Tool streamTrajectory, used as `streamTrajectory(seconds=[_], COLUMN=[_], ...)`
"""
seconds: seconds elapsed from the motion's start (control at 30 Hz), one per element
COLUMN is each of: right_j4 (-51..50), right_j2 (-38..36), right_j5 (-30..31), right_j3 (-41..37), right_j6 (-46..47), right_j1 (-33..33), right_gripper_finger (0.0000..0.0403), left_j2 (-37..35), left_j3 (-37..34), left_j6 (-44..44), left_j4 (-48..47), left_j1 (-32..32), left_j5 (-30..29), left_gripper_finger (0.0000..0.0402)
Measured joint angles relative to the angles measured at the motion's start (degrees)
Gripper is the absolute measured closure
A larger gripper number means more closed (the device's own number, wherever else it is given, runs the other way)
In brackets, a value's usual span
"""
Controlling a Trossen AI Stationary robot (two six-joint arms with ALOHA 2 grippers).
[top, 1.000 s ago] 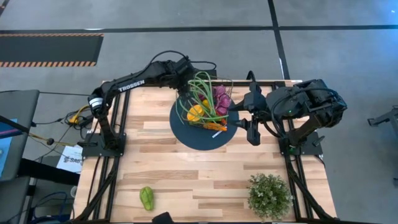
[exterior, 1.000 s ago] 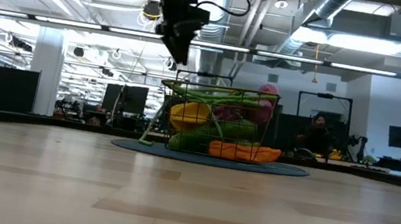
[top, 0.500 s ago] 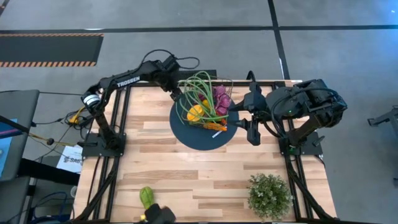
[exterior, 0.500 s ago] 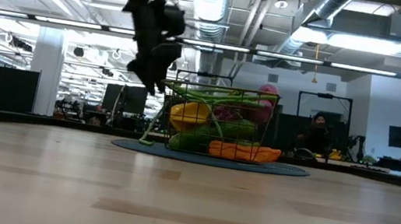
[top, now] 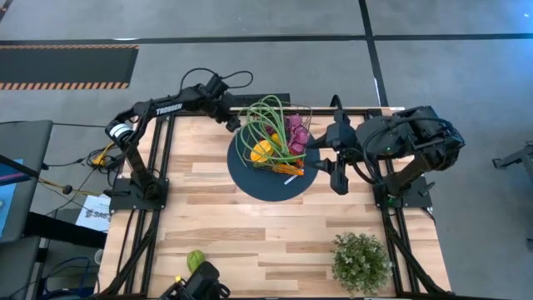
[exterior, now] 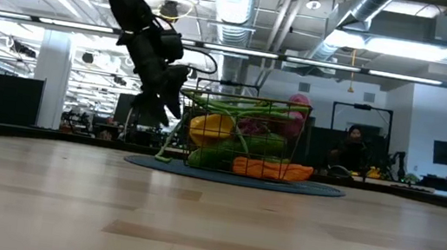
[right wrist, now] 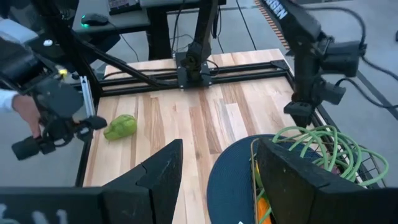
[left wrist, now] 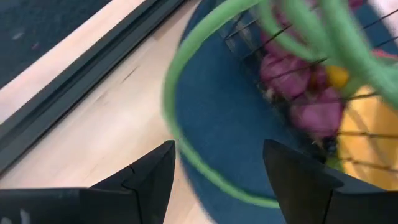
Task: Build produce basket
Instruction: Put the string beans into the wire basket
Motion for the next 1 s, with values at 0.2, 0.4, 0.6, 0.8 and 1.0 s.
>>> streamTrajectory(seconds=[0.2, 0.4, 0.6, 0.8, 1.0], right_j4=[1.24, 1.87, 2.47, 3.14, 3.28], right_j2=[0.0, 0.0, 0.0, 0.0, 0.0], right_j5=[0.29, 0.41, 0.65, 0.65, 0.65], right_j3=[0.0, 0.0, 0.0, 0.0, 0.0], right_j6=[0.0, 0.15, 0.15, 0.13, 0.11], right_j1=[-0.29, -0.25, -0.25, -0.25, -0.25], right_gripper_finger=[0.0178, 0.0178, 0.0178, 0.0178, 0.0178], left_j2=[0.02, 0.04, 0.04, 0.07, 0.15], left_j3=[-4.51, -7.42, -8.65, -9.16, -9.16], left_j6=[-0.89, -3.23, -5.88, -7.16, -7.62], left_j4=[6.69, 12.94, 17.46, 18.97, 19.01], left_j1=[-0.06, -0.15, -0.25, -0.53, -0.65], left_j5=[0.76, -1.84, -2.68, -6.47, -7.76], left_gripper_finger=[0.0173, 0.0173, 0.0173, 0.0173, 0.0173])
